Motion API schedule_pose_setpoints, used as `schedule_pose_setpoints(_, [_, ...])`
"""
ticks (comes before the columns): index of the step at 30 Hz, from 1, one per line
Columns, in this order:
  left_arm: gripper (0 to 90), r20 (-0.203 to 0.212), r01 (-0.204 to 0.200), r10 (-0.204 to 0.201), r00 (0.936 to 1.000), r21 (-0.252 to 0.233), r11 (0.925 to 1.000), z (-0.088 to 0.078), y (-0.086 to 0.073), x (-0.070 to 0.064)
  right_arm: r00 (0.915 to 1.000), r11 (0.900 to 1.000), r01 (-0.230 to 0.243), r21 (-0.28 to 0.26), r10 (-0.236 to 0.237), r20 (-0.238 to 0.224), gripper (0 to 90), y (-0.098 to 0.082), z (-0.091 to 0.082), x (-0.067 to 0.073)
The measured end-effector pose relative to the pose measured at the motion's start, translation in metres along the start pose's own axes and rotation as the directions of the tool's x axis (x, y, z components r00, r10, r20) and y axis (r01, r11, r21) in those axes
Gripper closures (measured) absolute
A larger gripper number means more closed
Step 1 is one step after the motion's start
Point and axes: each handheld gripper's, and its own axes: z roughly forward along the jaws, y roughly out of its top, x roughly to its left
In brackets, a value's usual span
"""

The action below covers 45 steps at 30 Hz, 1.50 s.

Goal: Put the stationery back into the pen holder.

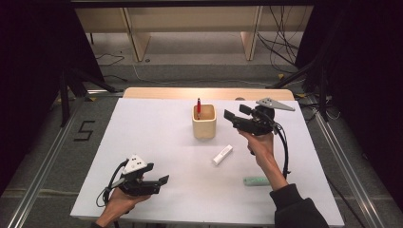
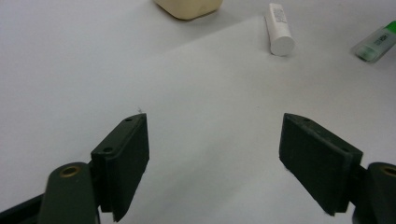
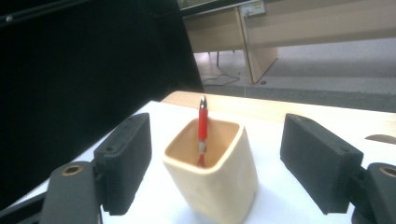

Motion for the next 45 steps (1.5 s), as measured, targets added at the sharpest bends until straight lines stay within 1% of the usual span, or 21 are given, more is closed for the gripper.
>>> schedule_pose_setpoints(1, [23.9, 0.000, 0.001, -0.001, 1.0000, -0.001, 1.0000, 0.000, 0.000, 0.000, 1.0000, 1.000, 0.000, 0.000, 0.000, 0.000, 25.4, 0.000, 0.000, 0.000])
schedule_pose_setpoints(2, [23.9, 0.000, -0.001, 0.001, 1.0000, 0.001, 1.0000, 0.000, 0.000, 0.000, 0.9999, 1.000, 0.016, 0.006, -0.016, 0.001, 25.1, -0.002, -0.004, 0.001])
schedule_pose_setpoints(3, [23.9, 0.000, 0.002, -0.002, 1.0000, 0.003, 1.0000, 0.000, 0.000, 0.000, 0.9992, 0.999, 0.039, 0.009, -0.039, 0.000, 25.1, -0.007, -0.011, 0.004])
schedule_pose_setpoints(4, [23.9, 0.000, 0.005, -0.005, 1.0000, 0.003, 1.0000, 0.001, 0.000, -0.001, 0.9992, 0.999, 0.039, 0.009, -0.039, 0.000, 25.1, -0.007, -0.011, 0.004])
schedule_pose_setpoints(5, [23.9, 0.001, 0.005, -0.005, 1.0000, 0.003, 1.0000, 0.001, 0.000, -0.001, 0.9984, 0.998, 0.056, 0.018, -0.056, -0.004, 24.3, -0.011, -0.019, 0.006])
schedule_pose_setpoints(8, [23.9, 0.004, 0.003, -0.003, 1.0000, 0.003, 1.0000, 0.001, 0.001, -0.002, 0.9957, 0.996, 0.092, 0.019, -0.092, 0.006, 23.4, -0.020, -0.036, 0.011])
schedule_pose_setpoints(9, [23.9, 0.004, 0.003, -0.003, 1.0000, 0.003, 1.0000, 0.001, 0.001, -0.002, 0.9957, 0.996, 0.092, 0.019, -0.092, 0.006, 23.4, -0.020, -0.036, 0.011])
schedule_pose_setpoints(10, [23.9, 0.006, 0.004, -0.004, 1.0000, 0.001, 1.0000, 0.001, 0.001, -0.002, 0.9950, 0.995, 0.099, 0.014, -0.099, 0.002, 23.5, -0.027, -0.046, 0.013])
schedule_pose_setpoints(11, [23.9, 0.009, 0.002, -0.002, 1.0000, 0.002, 1.0000, 0.002, 0.001, -0.002, 0.9948, 0.995, 0.102, 0.016, -0.102, -0.001, 23.5, -0.031, -0.051, 0.014])
schedule_pose_setpoints(12, [23.9, 0.008, 0.002, -0.002, 1.0000, 0.003, 1.0000, 0.002, 0.001, -0.003, 0.9948, 0.995, 0.102, 0.016, -0.102, -0.001, 23.5, -0.031, -0.051, 0.014])
schedule_pose_setpoints(14, [23.9, 0.006, 0.001, -0.001, 1.0000, 0.005, 1.0000, 0.003, 0.001, -0.003, 0.9940, 0.994, 0.109, 0.019, -0.109, -0.003, 23.3, -0.039, -0.060, 0.015])
schedule_pose_setpoints(16, [23.9, 0.008, 0.002, -0.002, 1.0000, 0.002, 1.0000, 0.002, 0.002, -0.004, 0.9952, 0.995, 0.097, 0.017, -0.097, -0.006, 23.2, -0.050, -0.071, 0.015])
schedule_pose_setpoints(17, [23.9, 0.008, 0.002, -0.002, 1.0000, 0.001, 1.0000, 0.002, 0.002, -0.004, 0.9952, 0.995, 0.097, 0.017, -0.097, -0.006, 23.2, -0.050, -0.071, 0.015])
schedule_pose_setpoints(18, [23.9, 0.008, 0.002, -0.002, 1.0000, 0.001, 1.0000, 0.002, 0.002, -0.004, 0.9962, 0.996, 0.087, 0.022, -0.087, -0.001, 22.3, -0.055, -0.076, 0.016])
schedule_pose_setpoints(20, [23.9, 0.011, 0.001, -0.001, 0.9999, 0.001, 1.0000, 0.003, 0.002, -0.004, 0.9964, 0.996, 0.085, 0.024, -0.085, -0.003, 21.9, -0.057, -0.077, 0.016])
schedule_pose_setpoints(22, [23.8, 0.013, 0.002, -0.002, 0.9999, 0.000, 1.0000, 0.003, 0.003, -0.004, 0.9974, 0.997, 0.071, 0.023, -0.071, -0.011, 21.8, -0.061, -0.081, 0.018])
schedule_pose_setpoints(28, [23.8, 0.014, 0.007, -0.007, 0.9999, 0.002, 1.0000, 0.003, 0.004, -0.005, 0.9966, 0.996, 0.082, 0.033, -0.082, -0.012, 21.1, -0.071, -0.091, 0.024])
schedule_pose_setpoints(30, [23.8, 0.011, 0.005, -0.005, 0.9999, 0.004, 1.0000, 0.004, 0.006, -0.006, 0.9957, 0.995, 0.093, 0.039, -0.092, -0.010, 21.1, -0.075, -0.095, 0.025])
schedule_pose_setpoints(32, [23.8, 0.010, 0.005, -0.005, 0.9999, 0.002, 1.0000, 0.005, 0.007, -0.007, 0.9963, 0.995, 0.086, 0.046, -0.085, -0.011, 21.1, -0.082, -0.100, 0.025])
schedule_pose_setpoints(36, [23.8, 0.011, 0.006, -0.006, 0.9999, 0.008, 1.0000, 0.007, 0.009, -0.008, 0.9960, 0.995, 0.089, 0.054, -0.088, -0.014, 21.0, -0.087, -0.104, 0.026])
schedule_pose_setpoints(45, [23.8, 0.022, 0.007, -0.008, 0.9997, 0.019, 0.9998, 0.014, 0.016, -0.010, 0.9930, 0.990, 0.118, 0.077, -0.117, -0.012, 20.9, -0.100, -0.109, 0.031])
